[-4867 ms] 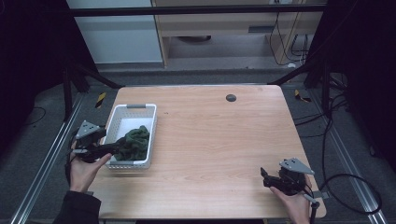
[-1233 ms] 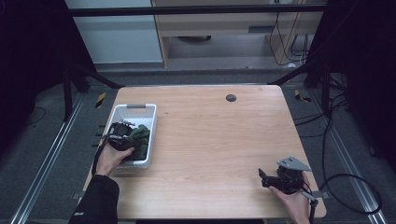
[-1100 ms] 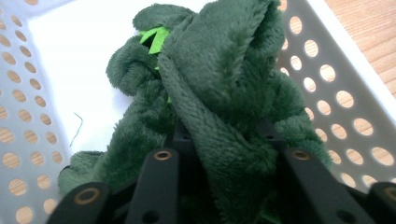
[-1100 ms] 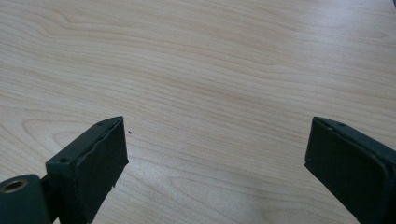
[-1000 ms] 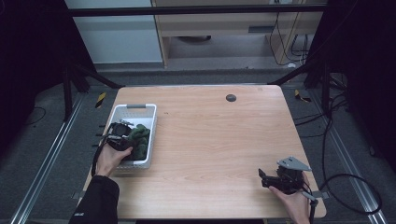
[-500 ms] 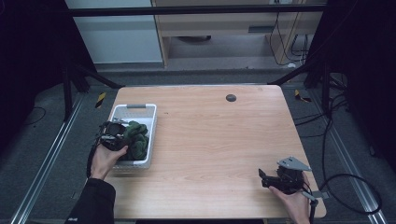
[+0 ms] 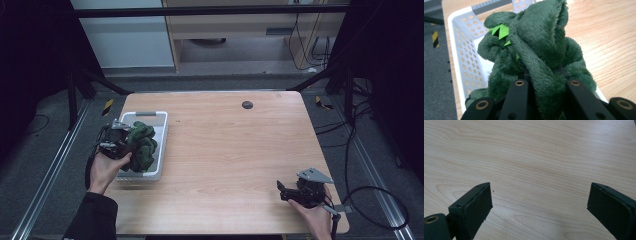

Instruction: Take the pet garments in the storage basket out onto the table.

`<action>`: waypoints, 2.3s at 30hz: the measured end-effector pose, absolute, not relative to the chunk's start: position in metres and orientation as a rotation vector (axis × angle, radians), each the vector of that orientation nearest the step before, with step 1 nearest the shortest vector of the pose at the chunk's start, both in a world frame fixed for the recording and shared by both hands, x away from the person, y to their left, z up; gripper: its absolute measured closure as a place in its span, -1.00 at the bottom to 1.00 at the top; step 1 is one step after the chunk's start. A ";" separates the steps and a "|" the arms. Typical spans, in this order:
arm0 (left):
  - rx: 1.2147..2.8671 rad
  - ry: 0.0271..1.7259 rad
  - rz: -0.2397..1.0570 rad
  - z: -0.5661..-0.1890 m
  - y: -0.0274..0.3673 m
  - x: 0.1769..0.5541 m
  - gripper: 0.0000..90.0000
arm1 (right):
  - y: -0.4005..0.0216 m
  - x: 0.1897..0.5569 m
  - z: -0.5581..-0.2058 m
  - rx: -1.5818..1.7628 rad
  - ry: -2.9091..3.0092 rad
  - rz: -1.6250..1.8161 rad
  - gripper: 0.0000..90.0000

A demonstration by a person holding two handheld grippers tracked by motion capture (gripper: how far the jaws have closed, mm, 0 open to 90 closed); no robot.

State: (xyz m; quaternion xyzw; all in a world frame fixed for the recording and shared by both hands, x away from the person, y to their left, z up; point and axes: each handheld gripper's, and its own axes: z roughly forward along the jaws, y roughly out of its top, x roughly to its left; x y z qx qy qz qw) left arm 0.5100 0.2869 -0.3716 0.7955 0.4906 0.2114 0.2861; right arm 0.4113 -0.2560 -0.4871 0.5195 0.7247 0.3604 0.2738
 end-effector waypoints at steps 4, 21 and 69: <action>2.119 1.304 0.578 -0.365 0.287 0.507 0.75 | -0.256 0.411 -0.487 1.396 1.949 0.970 -0.87; 2.099 1.240 0.598 -0.337 0.282 0.495 0.76 | -0.256 0.411 -0.486 1.390 1.946 0.970 -0.88; 2.182 0.924 0.513 -0.313 0.180 0.473 0.76 | -0.257 0.410 -0.485 1.381 1.933 0.979 -0.88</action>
